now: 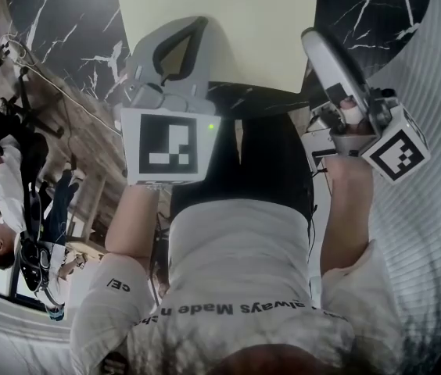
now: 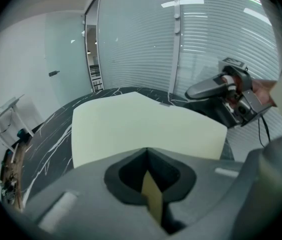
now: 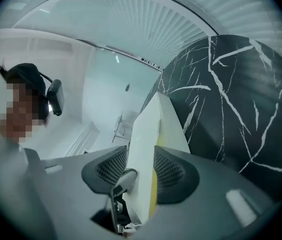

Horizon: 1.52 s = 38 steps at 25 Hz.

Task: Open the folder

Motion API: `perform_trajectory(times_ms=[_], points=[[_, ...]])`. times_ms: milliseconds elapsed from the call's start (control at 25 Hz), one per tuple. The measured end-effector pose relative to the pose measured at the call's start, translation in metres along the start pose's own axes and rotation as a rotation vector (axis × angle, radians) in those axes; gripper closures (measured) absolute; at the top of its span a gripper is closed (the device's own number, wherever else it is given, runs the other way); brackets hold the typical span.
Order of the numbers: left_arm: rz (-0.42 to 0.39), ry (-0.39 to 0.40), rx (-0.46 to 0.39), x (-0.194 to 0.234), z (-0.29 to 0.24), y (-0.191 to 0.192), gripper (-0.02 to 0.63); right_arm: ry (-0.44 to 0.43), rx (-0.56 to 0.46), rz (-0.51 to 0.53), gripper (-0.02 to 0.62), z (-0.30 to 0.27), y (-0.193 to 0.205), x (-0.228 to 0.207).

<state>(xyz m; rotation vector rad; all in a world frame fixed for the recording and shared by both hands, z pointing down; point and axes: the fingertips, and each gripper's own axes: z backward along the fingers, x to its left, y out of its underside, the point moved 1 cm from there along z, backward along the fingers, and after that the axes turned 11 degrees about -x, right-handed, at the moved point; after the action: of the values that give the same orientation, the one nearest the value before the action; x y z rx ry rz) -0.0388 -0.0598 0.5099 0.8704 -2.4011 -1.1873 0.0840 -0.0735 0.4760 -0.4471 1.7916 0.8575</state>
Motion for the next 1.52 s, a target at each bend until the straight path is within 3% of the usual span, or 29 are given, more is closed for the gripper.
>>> perform_trajectory(times_ms=[360,520,640,1120,1320,1520], points=[[0.031,0.021,0.000,0.000,0.003,-0.002,0.606,-0.089,0.004,-0.027,0.442,0.002,-0.004,0.029],[0.115,0.039,-0.031,0.003,0.008,-0.011,0.604,-0.071,0.012,0.017,0.443,0.004,-0.005,0.029],[0.165,0.040,-0.040,0.005,0.015,-0.014,0.604,-0.058,0.020,-0.005,0.444,0.007,-0.002,0.024],[0.149,-0.018,-0.070,0.025,0.065,-0.052,0.604,-0.184,0.021,-0.052,0.503,-0.002,-0.005,0.091],[0.153,-0.041,-0.123,0.031,0.095,-0.079,0.604,-0.223,0.052,-0.099,0.509,-0.011,0.014,0.124],[0.149,-0.047,-0.190,0.041,0.134,-0.122,0.604,-0.279,0.089,-0.071,0.508,-0.029,0.028,0.170]])
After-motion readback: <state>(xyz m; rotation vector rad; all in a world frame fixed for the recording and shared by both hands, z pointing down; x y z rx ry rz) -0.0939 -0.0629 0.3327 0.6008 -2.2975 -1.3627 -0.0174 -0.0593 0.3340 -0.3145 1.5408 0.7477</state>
